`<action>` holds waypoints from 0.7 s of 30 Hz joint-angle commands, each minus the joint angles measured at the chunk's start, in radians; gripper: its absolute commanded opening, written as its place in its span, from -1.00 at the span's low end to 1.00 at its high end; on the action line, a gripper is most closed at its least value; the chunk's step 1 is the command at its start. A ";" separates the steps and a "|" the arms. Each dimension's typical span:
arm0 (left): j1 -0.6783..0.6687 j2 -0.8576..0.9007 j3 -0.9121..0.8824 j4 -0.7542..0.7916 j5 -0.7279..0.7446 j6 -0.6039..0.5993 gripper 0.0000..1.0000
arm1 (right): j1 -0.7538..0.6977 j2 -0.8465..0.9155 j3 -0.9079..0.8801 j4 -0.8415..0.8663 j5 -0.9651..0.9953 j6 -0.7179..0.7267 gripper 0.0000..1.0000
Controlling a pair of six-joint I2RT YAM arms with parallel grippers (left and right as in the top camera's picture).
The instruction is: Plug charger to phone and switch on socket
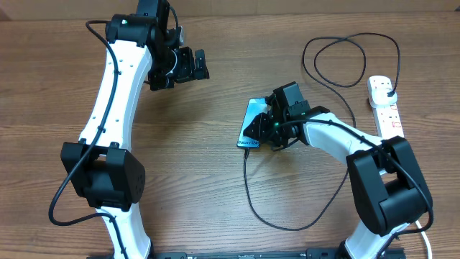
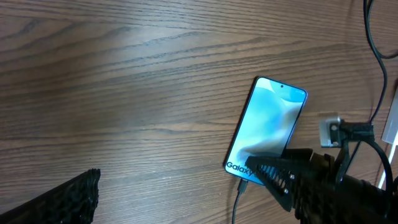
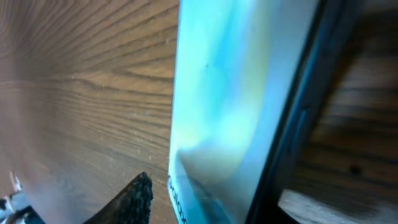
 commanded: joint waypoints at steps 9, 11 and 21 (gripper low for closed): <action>-0.002 -0.010 0.002 -0.002 -0.013 -0.003 1.00 | -0.048 -0.006 0.019 -0.063 0.086 0.064 -0.04; -0.002 -0.010 0.002 -0.001 -0.013 -0.003 0.99 | -0.047 -0.006 0.038 -0.099 0.116 0.064 -0.02; -0.002 -0.010 0.002 -0.001 -0.013 -0.003 1.00 | -0.051 -0.006 0.258 -0.445 0.362 -0.017 -0.02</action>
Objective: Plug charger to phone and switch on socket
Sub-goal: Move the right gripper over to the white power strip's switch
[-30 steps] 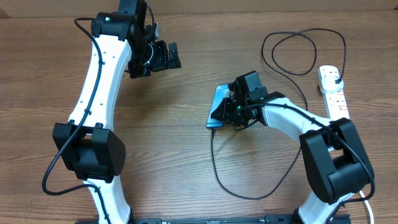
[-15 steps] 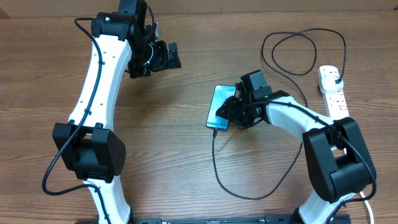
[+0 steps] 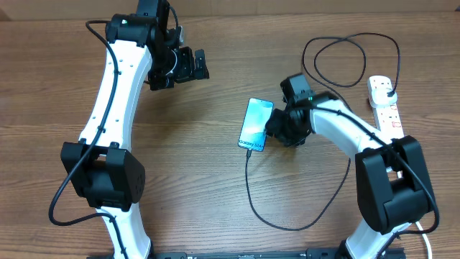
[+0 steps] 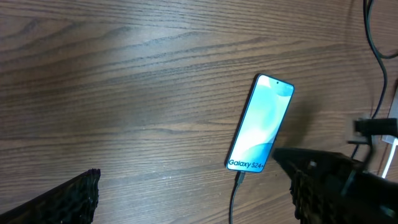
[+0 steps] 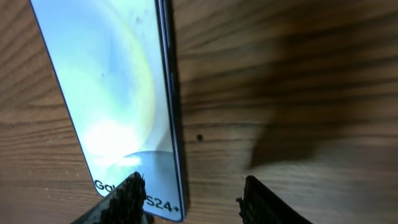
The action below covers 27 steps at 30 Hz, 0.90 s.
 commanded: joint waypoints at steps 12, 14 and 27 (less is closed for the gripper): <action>-0.002 -0.010 0.002 -0.001 -0.012 -0.003 1.00 | -0.203 -0.007 0.386 -0.441 0.351 -0.043 1.00; -0.002 -0.010 0.002 -0.001 -0.012 -0.003 0.99 | -0.263 -0.007 0.386 -0.460 0.351 -0.053 1.00; -0.002 -0.010 0.002 -0.002 -0.012 -0.003 0.99 | -0.664 -0.007 0.386 -0.519 0.355 -0.070 1.00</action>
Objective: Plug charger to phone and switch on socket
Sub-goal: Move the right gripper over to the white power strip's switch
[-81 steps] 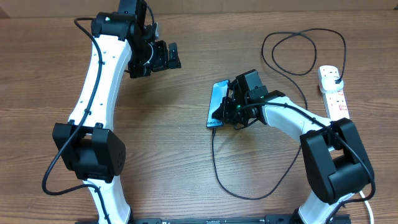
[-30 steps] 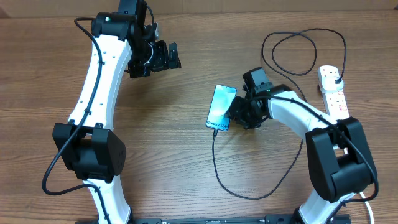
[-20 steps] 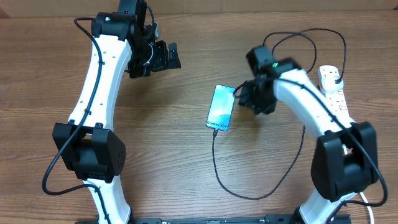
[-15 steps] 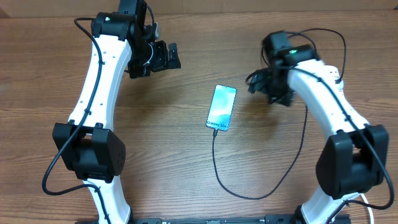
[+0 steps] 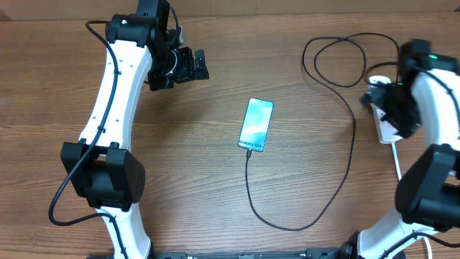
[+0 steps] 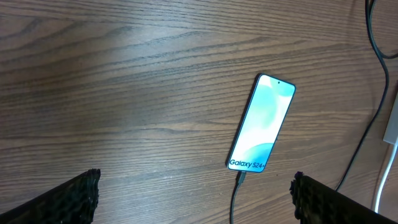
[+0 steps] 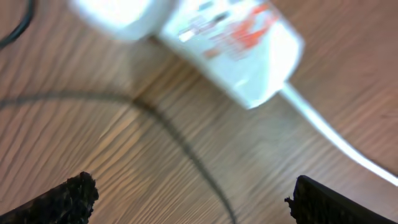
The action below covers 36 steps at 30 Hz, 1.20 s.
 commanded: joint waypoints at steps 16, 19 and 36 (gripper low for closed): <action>-0.002 -0.010 0.002 0.001 -0.009 -0.003 0.99 | -0.232 -0.002 -0.024 0.179 0.013 -0.058 1.00; -0.002 -0.010 0.002 0.001 -0.009 -0.003 1.00 | -0.253 0.003 -0.040 0.211 0.013 -0.059 1.00; -0.002 -0.010 0.002 0.001 -0.009 -0.003 1.00 | -0.263 0.004 -0.250 0.524 -0.026 -0.079 1.00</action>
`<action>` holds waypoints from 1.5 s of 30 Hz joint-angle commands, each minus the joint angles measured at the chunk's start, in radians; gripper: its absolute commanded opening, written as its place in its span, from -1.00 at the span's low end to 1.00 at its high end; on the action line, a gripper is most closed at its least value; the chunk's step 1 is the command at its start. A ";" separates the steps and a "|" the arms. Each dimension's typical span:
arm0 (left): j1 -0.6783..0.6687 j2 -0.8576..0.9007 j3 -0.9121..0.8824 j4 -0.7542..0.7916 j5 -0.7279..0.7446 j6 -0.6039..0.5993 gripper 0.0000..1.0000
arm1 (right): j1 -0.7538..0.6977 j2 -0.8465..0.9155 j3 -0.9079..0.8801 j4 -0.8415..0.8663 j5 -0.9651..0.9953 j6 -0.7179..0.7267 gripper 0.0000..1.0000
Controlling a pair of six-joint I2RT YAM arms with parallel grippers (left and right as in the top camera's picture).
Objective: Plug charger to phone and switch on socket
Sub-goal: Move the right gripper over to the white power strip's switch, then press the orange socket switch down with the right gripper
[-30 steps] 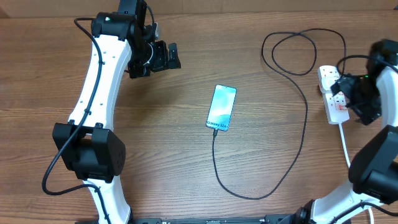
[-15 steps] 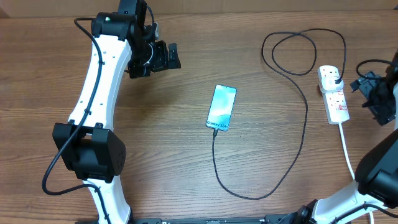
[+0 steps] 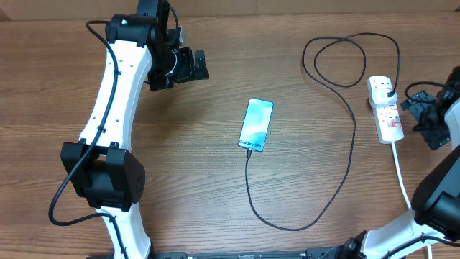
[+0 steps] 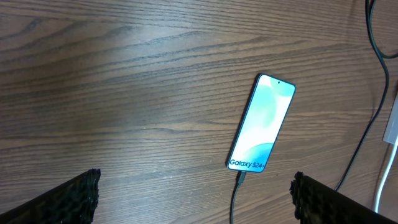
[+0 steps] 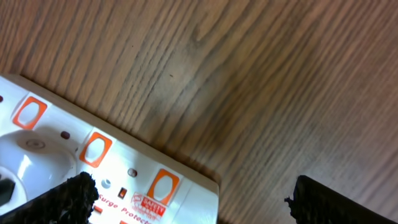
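The phone (image 3: 256, 124) lies screen-up mid-table, lit, also in the left wrist view (image 4: 261, 121). A black charger cable (image 3: 248, 180) is plugged into its bottom end (image 4: 239, 180) and loops right and back to a plug (image 3: 386, 88) in the white power strip (image 3: 384, 108). My right gripper (image 3: 417, 115) hovers open just right of the strip; its own view shows the strip's orange switches (image 5: 93, 150) between and ahead of the open gripper (image 5: 196, 202). My left gripper (image 3: 192, 68) hangs open high at the back left (image 4: 196, 199).
The strip's white lead (image 3: 399, 173) runs toward the table's front right. The black cable forms a loop (image 3: 348, 61) at the back right. Bare wood surrounds the phone.
My right gripper has moved from over the power strip to just right of it, near the table's right edge. Its view now shows the strip's switch side. Phone, cable and left arm are unchanged.
My right gripper was at the phone's lower right side, with the cable in the phone. Then it stood clear of the phone to the right, then over the power strip, and now beside it. The left arm stayed still throughout.
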 commanded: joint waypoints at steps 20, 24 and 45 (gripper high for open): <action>-0.002 -0.010 0.002 0.001 -0.009 -0.003 0.99 | -0.001 0.002 -0.118 0.221 -0.061 -0.004 1.00; -0.002 -0.010 0.002 0.001 -0.009 -0.003 1.00 | -0.001 0.002 -0.121 0.221 -0.061 -0.004 1.00; -0.002 -0.010 0.002 0.001 -0.009 -0.003 0.99 | 0.002 0.002 -0.167 0.308 -0.062 -0.004 1.00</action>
